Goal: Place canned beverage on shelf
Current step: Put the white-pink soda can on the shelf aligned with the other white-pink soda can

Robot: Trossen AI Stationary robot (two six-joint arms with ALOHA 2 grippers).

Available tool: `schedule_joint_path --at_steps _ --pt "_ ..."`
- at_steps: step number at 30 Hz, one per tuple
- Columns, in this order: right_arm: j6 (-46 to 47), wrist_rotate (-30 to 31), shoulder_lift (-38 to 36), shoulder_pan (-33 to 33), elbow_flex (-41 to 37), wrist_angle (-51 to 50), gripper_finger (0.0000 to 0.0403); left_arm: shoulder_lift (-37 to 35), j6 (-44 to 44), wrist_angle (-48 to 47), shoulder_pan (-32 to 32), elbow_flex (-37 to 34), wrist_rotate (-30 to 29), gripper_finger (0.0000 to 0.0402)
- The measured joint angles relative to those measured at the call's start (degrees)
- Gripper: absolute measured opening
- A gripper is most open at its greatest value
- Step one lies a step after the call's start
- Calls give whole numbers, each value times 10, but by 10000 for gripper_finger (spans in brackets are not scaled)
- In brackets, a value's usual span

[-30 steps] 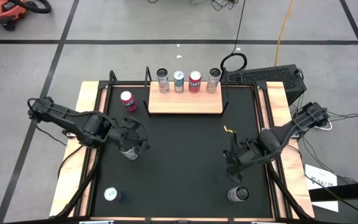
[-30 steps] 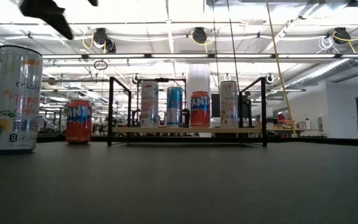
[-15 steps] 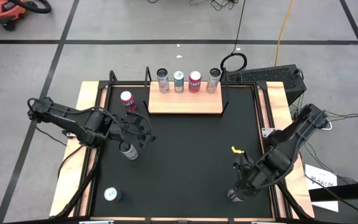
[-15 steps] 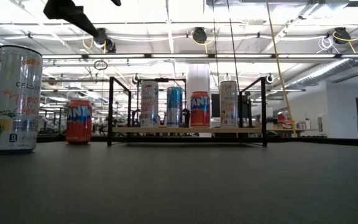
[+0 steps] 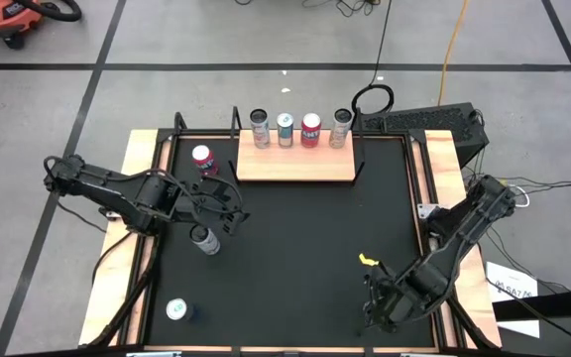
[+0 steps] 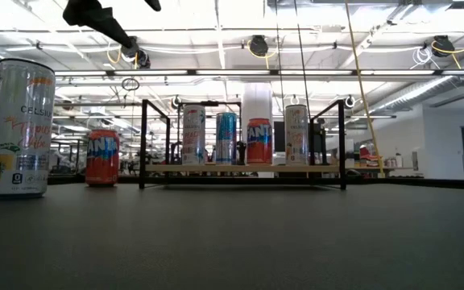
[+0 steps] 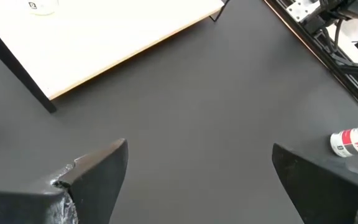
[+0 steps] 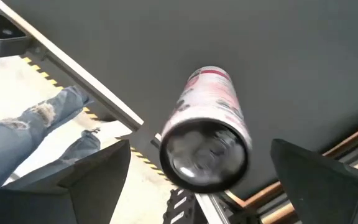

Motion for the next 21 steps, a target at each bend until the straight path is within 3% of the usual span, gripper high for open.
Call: schedule_joint_path --at_steps 16,21 --pt "-16 -29 54 0 0 -8 374 0 1 -3 0 0 36 397" --pt "-16 -17 54 0 0 -16 337 0 1 -6 0 0 44 397"
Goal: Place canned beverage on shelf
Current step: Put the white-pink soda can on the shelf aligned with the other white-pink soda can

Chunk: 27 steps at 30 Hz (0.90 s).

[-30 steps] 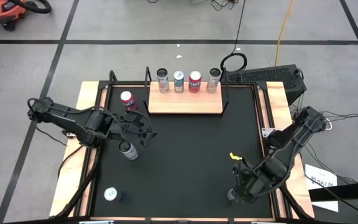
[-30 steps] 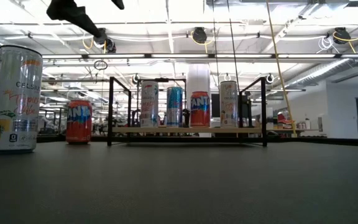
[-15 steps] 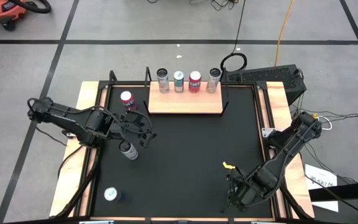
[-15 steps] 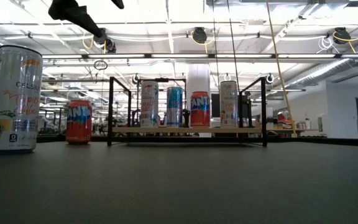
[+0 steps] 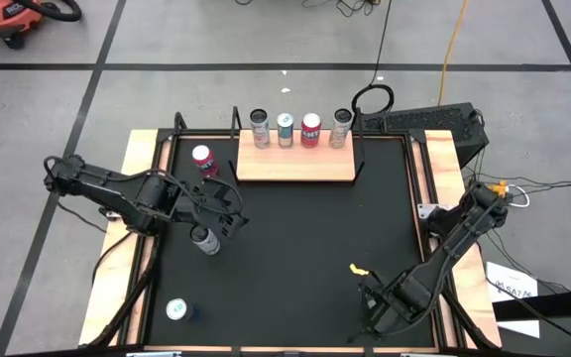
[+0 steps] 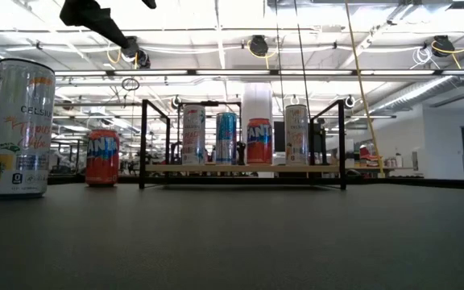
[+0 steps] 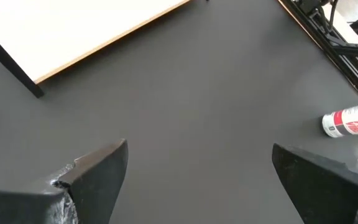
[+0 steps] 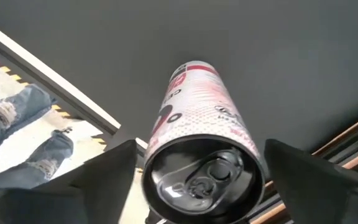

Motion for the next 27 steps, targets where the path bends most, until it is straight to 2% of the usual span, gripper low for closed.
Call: schedule_joint_path --at_steps 8,12,15,23,27 --pt "-24 -1 0 0 0 -21 240 0 33 2 0 0 0 397" --pt "-67 1 -6 -1 -1 -32 237 0 73 29 0 0 -3 397" --pt "-102 3 -24 -13 -1 -47 240 0 125 84 2 0 -3 397" --pt "-219 37 -99 -71 0 -64 245 5 275 251 41 0 110 397" --pt "-303 56 -132 -119 0 -47 244 27 299 324 72 2 168 398"
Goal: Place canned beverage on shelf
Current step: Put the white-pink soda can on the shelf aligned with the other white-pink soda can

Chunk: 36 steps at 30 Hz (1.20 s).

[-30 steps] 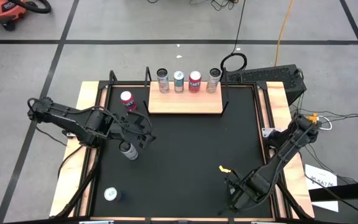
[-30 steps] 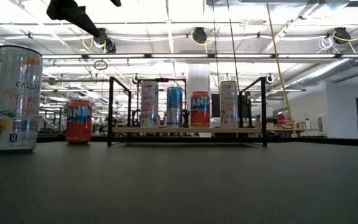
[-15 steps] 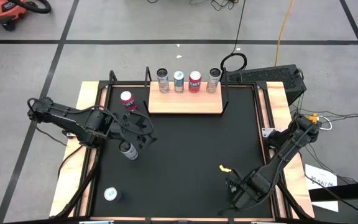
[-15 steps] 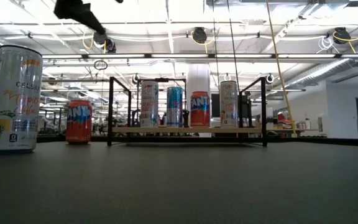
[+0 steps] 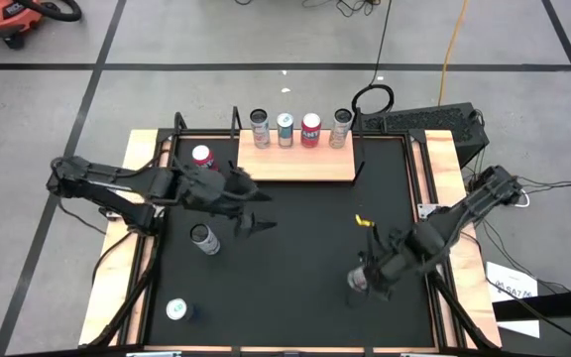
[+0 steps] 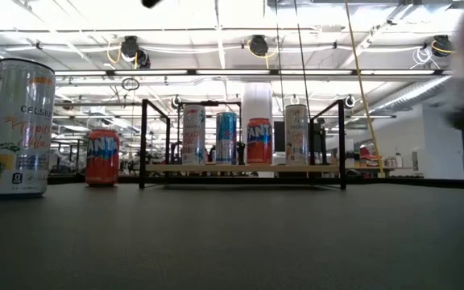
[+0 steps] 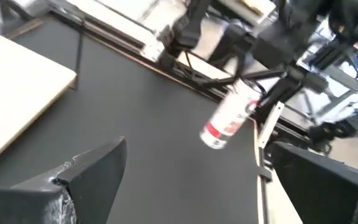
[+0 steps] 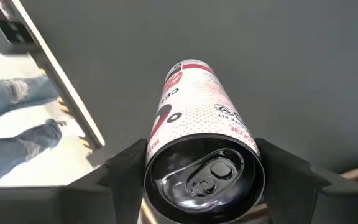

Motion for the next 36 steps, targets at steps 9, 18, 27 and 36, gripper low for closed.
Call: schedule_joint_path --at_steps 9,18,27,36 --pt "-222 1 -15 -117 0 122 244 103 0 165 52 -1 223 400" --pt "-340 -9 -15 -212 56 149 244 155 60 215 58 -1 291 400" --pt "-403 -25 -14 -264 90 180 244 163 105 202 82 -1 231 400" --pt "-452 -24 -10 -273 91 236 244 163 120 181 108 -1 286 400"
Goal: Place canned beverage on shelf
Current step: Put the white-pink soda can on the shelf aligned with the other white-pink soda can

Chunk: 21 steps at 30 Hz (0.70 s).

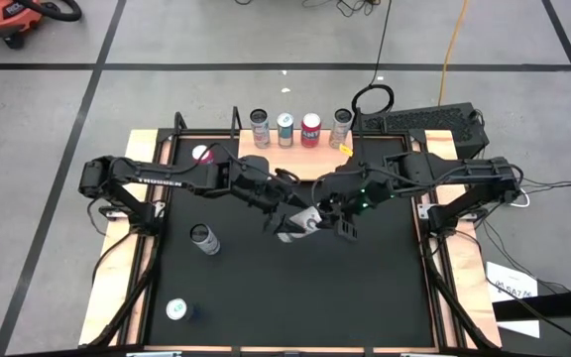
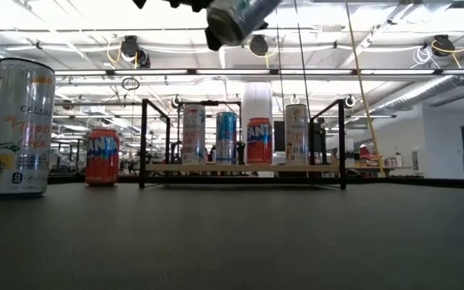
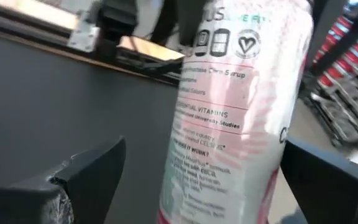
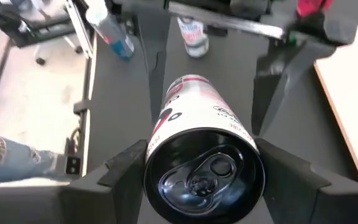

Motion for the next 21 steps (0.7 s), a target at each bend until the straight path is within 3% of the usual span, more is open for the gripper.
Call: schedule_joint_path --at_steps 4,10,21 --pt "-6 1 0 -14 0 26 244 0 32 -5 0 0 51 400" --pt "-10 1 0 -29 0 42 244 0 40 -7 10 0 62 389" --pt "-9 0 0 -49 0 38 251 0 61 -7 66 0 99 251"
